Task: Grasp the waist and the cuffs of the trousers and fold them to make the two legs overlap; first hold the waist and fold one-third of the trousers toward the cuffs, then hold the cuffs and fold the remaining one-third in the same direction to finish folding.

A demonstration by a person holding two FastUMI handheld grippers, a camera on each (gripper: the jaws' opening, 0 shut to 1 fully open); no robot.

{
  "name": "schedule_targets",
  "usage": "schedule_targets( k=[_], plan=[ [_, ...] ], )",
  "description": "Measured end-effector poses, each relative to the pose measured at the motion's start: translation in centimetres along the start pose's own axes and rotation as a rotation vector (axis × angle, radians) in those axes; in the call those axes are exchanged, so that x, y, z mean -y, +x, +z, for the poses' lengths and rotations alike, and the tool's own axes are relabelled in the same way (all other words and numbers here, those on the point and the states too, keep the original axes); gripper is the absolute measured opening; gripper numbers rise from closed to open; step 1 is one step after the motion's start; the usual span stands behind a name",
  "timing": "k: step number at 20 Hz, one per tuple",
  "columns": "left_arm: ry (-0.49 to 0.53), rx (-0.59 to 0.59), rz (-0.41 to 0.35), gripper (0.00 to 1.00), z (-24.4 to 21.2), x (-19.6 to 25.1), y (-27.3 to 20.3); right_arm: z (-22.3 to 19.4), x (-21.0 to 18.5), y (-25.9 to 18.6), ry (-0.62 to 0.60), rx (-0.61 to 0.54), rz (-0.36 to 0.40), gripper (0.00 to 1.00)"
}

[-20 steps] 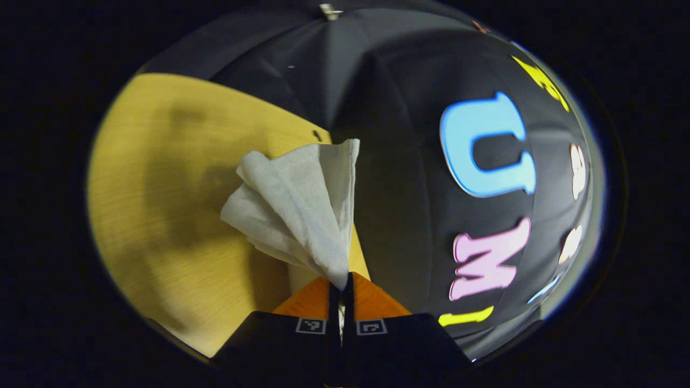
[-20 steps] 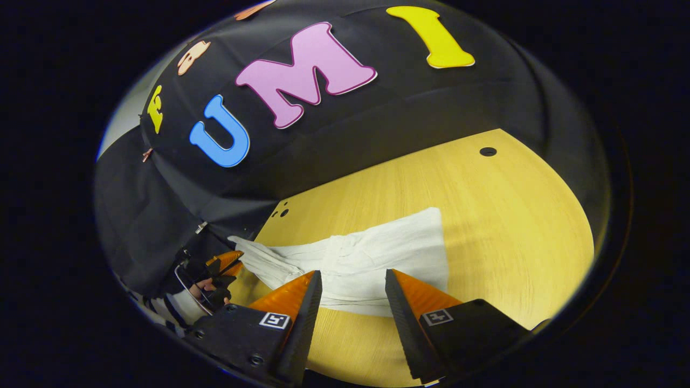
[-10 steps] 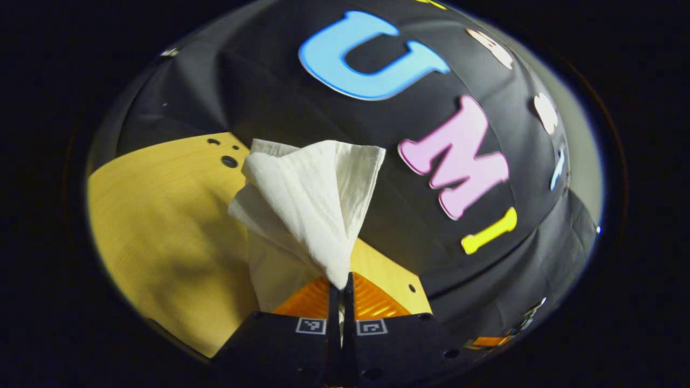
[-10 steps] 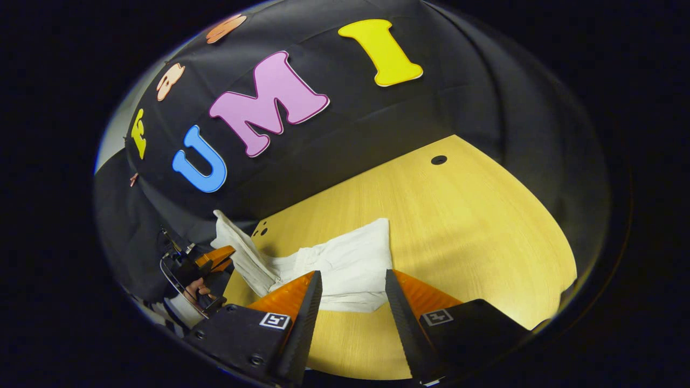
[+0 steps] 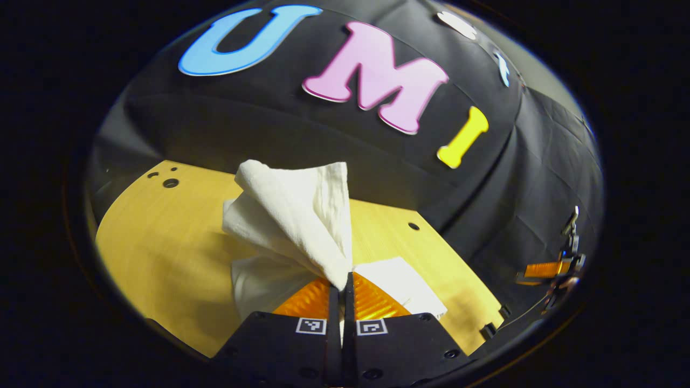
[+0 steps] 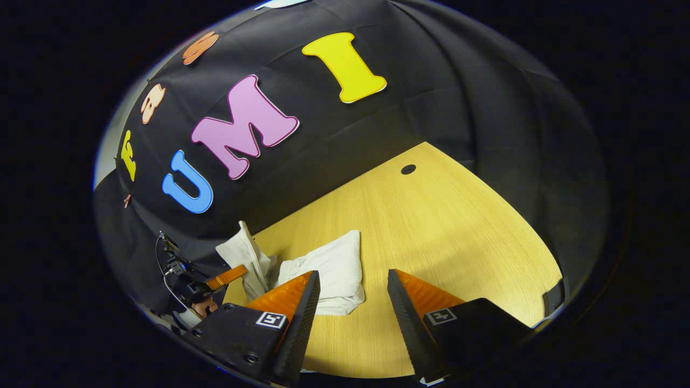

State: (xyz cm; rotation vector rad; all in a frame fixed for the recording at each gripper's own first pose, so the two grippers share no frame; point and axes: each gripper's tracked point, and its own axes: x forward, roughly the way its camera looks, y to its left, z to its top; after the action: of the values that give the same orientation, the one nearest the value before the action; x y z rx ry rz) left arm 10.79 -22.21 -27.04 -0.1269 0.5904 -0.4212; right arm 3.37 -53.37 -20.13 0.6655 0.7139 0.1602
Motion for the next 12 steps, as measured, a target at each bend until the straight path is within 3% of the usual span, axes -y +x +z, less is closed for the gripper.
schedule_targets(
  k=[3, 8, 12],
  plan=[
    [0.137, -0.101, -0.02, 0.06, -3.9, 1.3, 1.1, 0.2, 1.3, -0.2, 0.019, -0.003, -0.019, 0.78],
    [0.49, -0.261, -0.051, 0.06, -10.0, 2.9, 2.6, 0.1, 2.3, -0.1, 0.042, -0.013, -0.044, 0.78],
    [0.772, -0.323, -0.049, 0.06, -12.4, 3.0, 3.5, 0.2, 2.7, -0.3, 0.044, -0.011, -0.055, 0.78]
  ],
)
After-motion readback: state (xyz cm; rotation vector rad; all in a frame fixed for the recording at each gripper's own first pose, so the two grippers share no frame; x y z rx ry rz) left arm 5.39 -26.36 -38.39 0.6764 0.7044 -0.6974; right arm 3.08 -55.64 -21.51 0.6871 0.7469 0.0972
